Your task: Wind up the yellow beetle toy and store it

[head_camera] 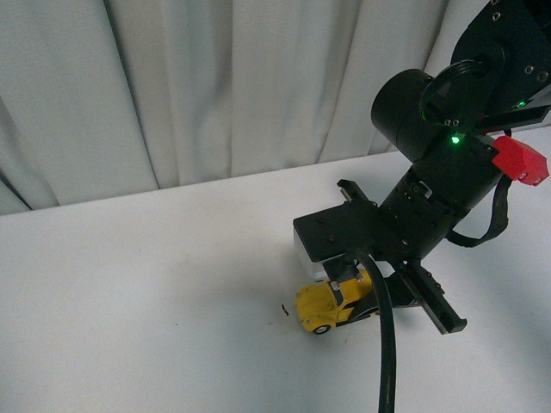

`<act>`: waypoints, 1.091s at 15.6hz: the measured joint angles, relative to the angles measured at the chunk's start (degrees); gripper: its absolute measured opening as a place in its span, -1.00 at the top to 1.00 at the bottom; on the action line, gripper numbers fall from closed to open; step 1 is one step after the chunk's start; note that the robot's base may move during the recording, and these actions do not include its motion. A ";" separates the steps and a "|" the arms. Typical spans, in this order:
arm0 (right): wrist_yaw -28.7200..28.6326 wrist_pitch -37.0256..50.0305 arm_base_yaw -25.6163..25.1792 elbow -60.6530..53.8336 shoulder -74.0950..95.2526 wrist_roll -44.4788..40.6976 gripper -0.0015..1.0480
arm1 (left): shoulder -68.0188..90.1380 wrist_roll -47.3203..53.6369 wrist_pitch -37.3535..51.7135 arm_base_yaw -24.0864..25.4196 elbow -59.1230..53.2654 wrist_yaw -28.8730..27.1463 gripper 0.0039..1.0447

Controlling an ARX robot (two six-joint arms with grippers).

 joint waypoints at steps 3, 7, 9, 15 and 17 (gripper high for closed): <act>-1.18 1.18 -2.29 -1.33 -0.22 -0.63 0.19 | 0.00 0.00 0.00 0.00 0.00 0.00 -0.88; -2.56 2.91 -6.86 -3.72 -0.76 -0.87 0.19 | 0.00 0.00 0.00 0.00 0.00 0.00 -0.88; -3.56 3.04 -9.49 -4.52 -0.76 -1.16 0.19 | 0.00 0.00 -0.02 0.00 0.00 0.00 -0.88; -3.87 2.82 -18.97 -8.11 -2.27 -2.43 0.19 | 0.00 0.00 0.00 0.00 0.00 0.00 -0.88; -3.85 2.40 -20.94 -8.52 -2.43 -3.85 0.19 | 0.00 0.00 0.00 0.00 0.00 0.00 -0.88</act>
